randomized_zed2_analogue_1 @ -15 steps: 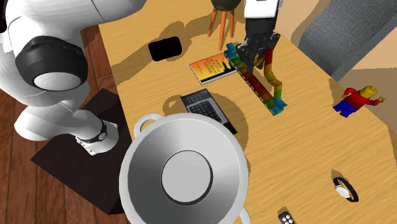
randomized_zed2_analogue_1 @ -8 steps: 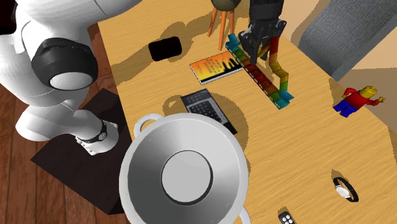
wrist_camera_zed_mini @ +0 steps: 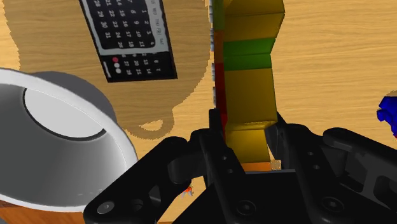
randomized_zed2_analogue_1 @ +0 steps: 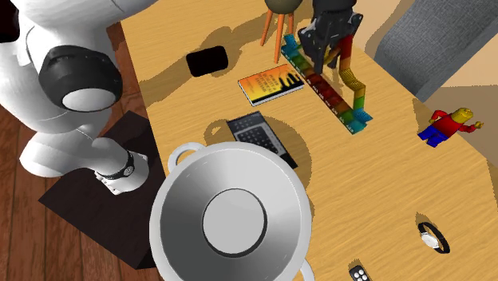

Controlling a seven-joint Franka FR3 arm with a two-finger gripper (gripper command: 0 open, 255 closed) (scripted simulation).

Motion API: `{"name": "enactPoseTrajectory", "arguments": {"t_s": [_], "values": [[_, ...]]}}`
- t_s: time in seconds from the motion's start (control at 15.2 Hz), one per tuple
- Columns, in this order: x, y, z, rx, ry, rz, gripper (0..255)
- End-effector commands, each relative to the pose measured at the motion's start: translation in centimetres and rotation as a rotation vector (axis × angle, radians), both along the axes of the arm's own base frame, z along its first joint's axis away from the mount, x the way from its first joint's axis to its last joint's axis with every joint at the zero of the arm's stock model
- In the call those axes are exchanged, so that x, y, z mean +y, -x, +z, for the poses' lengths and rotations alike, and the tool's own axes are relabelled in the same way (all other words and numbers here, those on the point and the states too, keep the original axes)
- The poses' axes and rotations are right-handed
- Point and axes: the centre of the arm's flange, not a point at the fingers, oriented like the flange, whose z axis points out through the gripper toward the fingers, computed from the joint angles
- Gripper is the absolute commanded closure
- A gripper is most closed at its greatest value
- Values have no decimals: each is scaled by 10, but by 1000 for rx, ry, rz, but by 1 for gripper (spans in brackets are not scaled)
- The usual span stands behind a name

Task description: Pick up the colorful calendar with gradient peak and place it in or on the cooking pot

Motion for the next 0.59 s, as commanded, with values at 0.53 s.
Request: {"name": "enactPoseTrajectory", "arguments": {"t_s": [0.53], "values": [[-129, 18, 0, 0, -1, -1, 255]]}}
